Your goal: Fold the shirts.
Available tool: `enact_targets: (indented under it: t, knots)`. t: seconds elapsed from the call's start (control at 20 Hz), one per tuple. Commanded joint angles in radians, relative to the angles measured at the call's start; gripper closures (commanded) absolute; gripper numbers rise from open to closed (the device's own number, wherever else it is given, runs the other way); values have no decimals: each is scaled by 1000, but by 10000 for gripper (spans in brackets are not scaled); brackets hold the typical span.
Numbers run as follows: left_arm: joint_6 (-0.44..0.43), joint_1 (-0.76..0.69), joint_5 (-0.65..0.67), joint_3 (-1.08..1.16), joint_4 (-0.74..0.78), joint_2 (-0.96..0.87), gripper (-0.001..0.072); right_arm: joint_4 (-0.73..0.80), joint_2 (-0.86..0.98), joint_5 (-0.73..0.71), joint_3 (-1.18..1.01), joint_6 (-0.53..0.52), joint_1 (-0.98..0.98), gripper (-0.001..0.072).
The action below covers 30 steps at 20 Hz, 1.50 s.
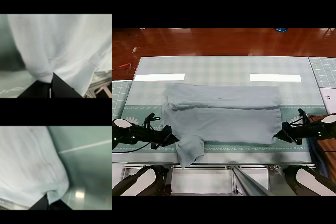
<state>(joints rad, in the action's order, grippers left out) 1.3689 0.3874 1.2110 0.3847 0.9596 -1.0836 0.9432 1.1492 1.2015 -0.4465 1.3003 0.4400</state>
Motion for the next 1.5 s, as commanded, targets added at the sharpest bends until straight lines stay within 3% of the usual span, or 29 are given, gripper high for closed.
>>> enact_targets:
  t: [0.0,0.3,0.55,0.75,0.95,1.25,1.3,1.35,1.4,1.45]
  knots:
    - [0,1,48,109,-27,1,688,-58,-35,61,-42,-64,27,687]
    - [4,-25,27,417,-98,-59,688,-108,-23,66,-236,-64,38,687]
    - [18,-126,4,659,-98,-287,688,-172,148,5,-401,-76,-23,687]
    - [88,-164,5,832,-97,-467,688,-191,305,-70,-565,-55,-88,687]
    - [136,-166,3,964,-97,-576,688,-205,425,-68,-714,-24,-96,687]
    - [130,-197,-16,1113,-97,-705,688,-217,541,-111,-789,-29,-127,687]
    - [117,-206,-32,1113,-97,-716,659,-230,553,-130,-789,-29,-127,686]
    - [109,-212,-43,1113,-96,-724,494,-240,562,-157,-789,-28,-127,607]
    - [105,-213,-44,1115,-96,-729,239,-247,562,-180,-789,-19,-127,396]
    - [106,-205,-37,1121,-95,-728,197,-265,560,-187,-790,-22,-127,299]
